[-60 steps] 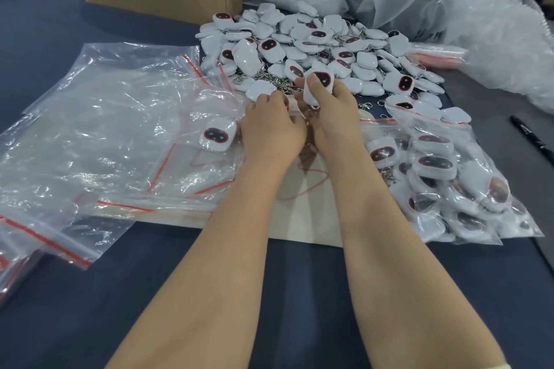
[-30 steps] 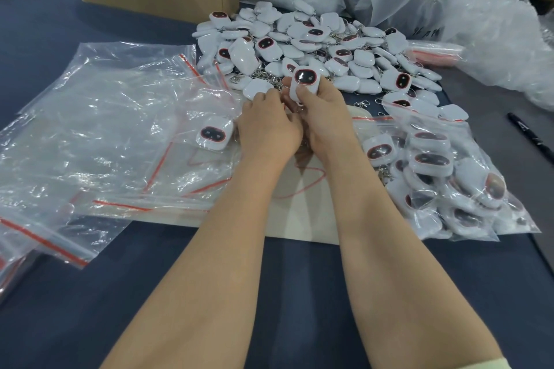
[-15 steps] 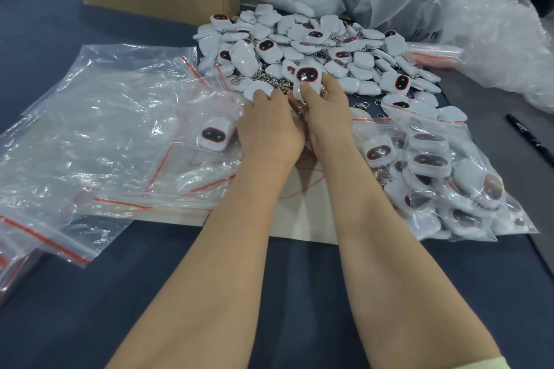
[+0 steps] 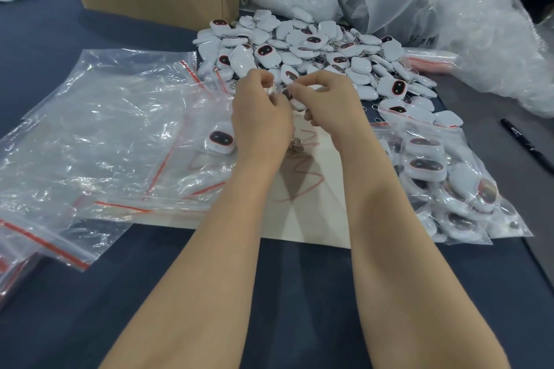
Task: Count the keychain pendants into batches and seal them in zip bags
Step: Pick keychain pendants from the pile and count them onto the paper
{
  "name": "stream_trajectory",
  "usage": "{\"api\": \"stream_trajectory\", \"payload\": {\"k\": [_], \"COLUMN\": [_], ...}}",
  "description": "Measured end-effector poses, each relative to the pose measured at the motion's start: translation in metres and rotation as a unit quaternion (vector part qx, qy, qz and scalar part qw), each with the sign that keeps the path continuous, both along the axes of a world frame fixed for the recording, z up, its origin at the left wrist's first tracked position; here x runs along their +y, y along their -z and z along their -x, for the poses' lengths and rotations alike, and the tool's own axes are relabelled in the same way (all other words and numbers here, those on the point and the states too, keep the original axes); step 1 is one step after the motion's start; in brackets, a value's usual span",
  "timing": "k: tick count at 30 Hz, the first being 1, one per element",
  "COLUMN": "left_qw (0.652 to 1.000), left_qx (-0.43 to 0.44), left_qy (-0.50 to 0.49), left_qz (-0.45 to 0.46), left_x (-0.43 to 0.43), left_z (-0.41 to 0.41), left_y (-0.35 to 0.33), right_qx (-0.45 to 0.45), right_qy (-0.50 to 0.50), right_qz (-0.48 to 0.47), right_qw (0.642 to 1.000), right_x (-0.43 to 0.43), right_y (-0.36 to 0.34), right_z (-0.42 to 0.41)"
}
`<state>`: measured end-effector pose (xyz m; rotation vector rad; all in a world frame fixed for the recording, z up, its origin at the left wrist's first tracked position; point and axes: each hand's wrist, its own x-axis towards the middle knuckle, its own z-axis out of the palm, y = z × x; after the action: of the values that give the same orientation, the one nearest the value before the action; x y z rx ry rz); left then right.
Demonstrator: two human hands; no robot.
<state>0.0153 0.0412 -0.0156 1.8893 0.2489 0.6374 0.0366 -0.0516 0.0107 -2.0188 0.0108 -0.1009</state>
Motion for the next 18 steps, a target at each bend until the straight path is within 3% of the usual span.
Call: {"api": "stream_trajectory", "payload": {"k": [5, 10, 15, 18], "left_qw": [0.999, 0.998, 0.999, 0.992], "left_qx": [-0.038, -0.063, 0.029, 0.102], "left_qy": [0.006, -0.001, 0.007, 0.037], "left_qz": [-0.008, -0.024, -0.037, -0.072], "left_x": [-0.004, -0.004, 0.003, 0.004], "left_z": [0.003, 0.006, 0.001, -0.002], "left_y": [-0.005, -0.008, 0.0, 0.005], "right_qx": [0.024, 0.039, 0.037, 0.044], "right_qy": [-0.058, -0.04, -0.05, -0.052], "right_qz": [-0.04, -0.061, 0.098, 0.088], "right_qw": [0.997, 0.997, 0.993, 0.994], "right_x": [0.0, -0.004, -0.003, -0.004], "right_y": [-0.01, -0.01, 0.005, 0.009], "right_z": [0.002, 0.0, -0.004, -0.006]}}
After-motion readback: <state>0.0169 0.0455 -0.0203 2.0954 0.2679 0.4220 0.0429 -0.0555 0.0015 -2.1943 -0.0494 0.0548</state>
